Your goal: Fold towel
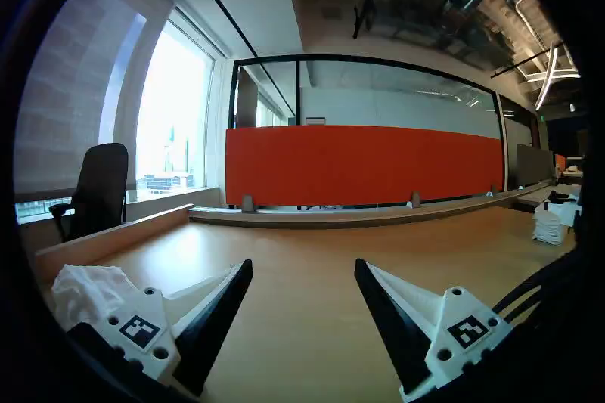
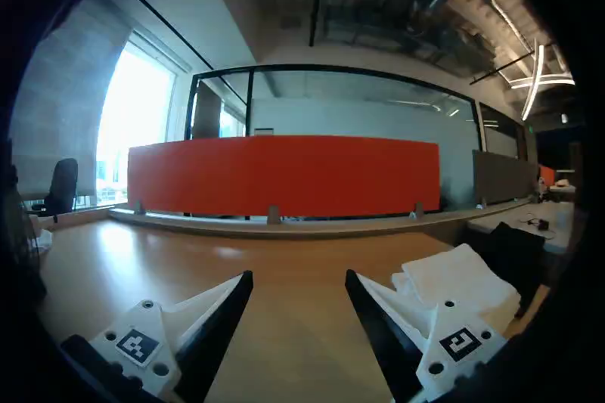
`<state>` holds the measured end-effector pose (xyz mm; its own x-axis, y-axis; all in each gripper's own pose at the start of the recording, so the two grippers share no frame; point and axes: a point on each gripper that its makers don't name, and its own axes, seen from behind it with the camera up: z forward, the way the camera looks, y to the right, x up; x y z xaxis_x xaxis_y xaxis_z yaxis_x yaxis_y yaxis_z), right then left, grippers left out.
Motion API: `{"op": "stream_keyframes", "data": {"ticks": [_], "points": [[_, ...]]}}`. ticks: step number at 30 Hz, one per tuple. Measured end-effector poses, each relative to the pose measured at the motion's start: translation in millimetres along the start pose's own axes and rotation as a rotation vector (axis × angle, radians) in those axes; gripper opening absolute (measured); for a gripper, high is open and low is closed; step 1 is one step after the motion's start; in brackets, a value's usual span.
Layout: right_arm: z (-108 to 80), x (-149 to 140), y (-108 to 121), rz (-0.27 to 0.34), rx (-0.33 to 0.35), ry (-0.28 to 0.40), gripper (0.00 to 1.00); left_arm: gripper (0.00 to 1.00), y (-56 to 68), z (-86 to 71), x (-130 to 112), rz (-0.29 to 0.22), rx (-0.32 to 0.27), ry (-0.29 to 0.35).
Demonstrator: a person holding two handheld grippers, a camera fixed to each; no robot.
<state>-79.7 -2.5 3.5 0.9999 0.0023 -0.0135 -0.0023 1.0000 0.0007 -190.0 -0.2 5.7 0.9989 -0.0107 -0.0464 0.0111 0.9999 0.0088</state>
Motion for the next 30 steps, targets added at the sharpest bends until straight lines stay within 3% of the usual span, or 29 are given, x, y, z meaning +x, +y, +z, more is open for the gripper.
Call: {"op": "stream_keyframes", "data": {"ticks": [6, 30], "points": [[-0.3, 0.4, -0.1, 0.001, 0.000, 0.000, 1.00, 1.00, -0.2, -0.2, -0.2, 0.000, 0.000, 0.000], [-0.1, 0.2, -0.2, 0.001, 0.000, 0.000, 1.00, 1.00, -0.4, 0.1, -0.5, 0.000, 0.000, 0.000]]}}
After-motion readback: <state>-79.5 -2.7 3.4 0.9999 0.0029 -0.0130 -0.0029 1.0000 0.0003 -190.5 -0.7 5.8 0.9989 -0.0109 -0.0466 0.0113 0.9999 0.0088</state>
